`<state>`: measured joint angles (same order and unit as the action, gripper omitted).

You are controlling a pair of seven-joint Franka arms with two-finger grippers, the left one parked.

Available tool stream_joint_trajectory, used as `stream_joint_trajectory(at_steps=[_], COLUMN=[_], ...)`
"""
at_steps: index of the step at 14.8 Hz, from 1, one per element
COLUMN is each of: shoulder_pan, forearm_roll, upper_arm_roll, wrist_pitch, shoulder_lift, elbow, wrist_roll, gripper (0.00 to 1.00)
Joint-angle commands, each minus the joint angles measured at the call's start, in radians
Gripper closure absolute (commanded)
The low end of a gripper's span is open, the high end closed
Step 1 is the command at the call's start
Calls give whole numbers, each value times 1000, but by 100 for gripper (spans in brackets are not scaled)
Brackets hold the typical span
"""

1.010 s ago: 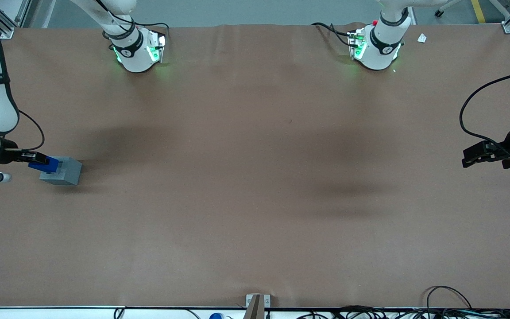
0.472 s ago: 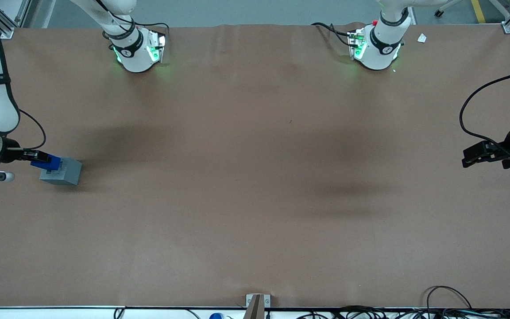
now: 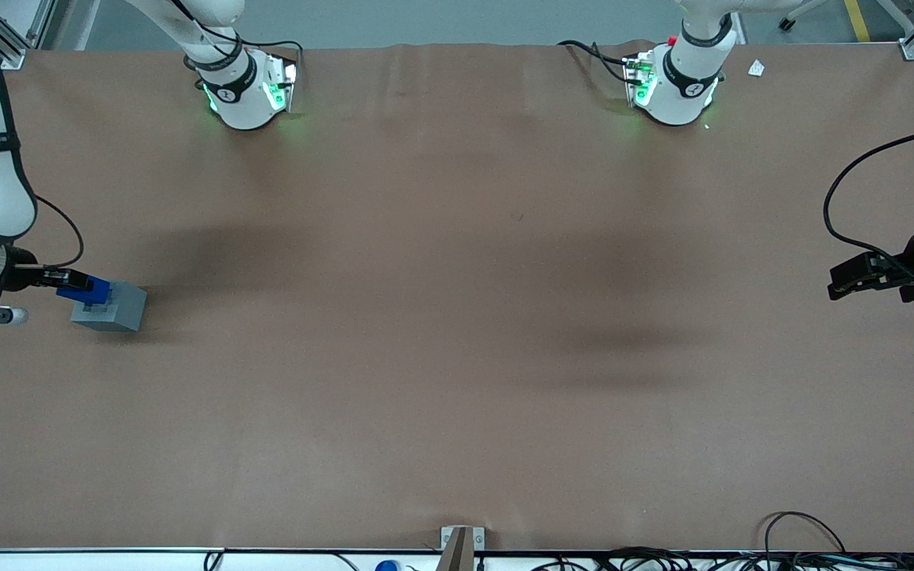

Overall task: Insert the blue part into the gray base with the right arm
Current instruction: 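Lower the blue cube into the gray base's hole and press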

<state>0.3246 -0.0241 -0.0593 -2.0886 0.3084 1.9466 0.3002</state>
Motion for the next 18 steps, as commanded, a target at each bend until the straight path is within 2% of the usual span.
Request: stream_joint_trajectory(at_steps=[1,8,18], shoulder_pan=[19,19,10], forearm_roll=[15,52,53], upper_arm_roll=[15,15,15], wrist_pitch=[-8,-16,-28], shoulder_lift=[17,31,49], elbow=[-3,-12,-25], wrist_roll=[-3,-3,-4], gripper=[89,89,89])
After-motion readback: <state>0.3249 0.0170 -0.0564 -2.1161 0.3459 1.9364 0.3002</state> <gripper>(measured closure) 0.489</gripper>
